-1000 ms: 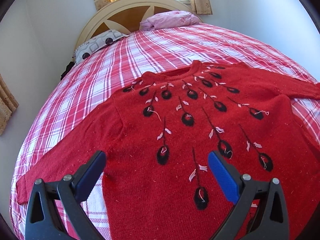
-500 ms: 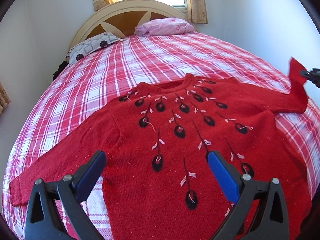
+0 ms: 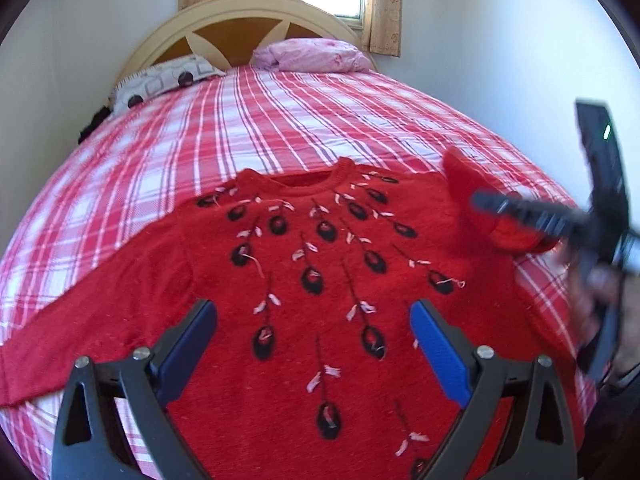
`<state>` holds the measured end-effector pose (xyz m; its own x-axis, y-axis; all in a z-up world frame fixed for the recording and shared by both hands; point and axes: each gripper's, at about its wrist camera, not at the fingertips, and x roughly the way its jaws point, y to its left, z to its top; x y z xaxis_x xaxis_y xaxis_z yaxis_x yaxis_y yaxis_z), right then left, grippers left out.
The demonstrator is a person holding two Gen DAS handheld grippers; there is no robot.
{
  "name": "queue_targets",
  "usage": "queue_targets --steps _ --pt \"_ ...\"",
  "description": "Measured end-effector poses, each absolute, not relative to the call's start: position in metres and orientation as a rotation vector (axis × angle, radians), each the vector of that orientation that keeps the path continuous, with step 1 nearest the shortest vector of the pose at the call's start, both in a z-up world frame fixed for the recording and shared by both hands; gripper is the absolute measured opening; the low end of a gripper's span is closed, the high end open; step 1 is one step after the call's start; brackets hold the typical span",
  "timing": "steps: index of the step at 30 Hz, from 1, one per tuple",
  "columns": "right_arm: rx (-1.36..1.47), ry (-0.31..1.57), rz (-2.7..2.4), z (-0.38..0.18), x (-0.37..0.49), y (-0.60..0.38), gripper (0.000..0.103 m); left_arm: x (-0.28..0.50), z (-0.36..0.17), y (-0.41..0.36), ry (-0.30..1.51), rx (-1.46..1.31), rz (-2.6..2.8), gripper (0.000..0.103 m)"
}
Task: Fold small clothes
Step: 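Carry the sleeve across the sweater body with the right tool while the left tool grasps the hem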
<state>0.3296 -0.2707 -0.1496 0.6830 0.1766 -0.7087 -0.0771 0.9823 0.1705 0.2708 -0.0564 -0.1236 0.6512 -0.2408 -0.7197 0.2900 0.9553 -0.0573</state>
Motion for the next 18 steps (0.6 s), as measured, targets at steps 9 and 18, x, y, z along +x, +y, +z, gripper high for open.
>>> queue_targets --steps 9,18 --pt "0.132 0.795 0.179 -0.163 0.285 -0.298 0.063 0.274 -0.137 -0.102 0.863 0.119 -0.380 0.079" --pt "0.130 0.709 -0.015 -0.167 0.229 -0.356 0.063 0.304 -0.146 -0.161 0.948 0.036 -0.459 0.069"
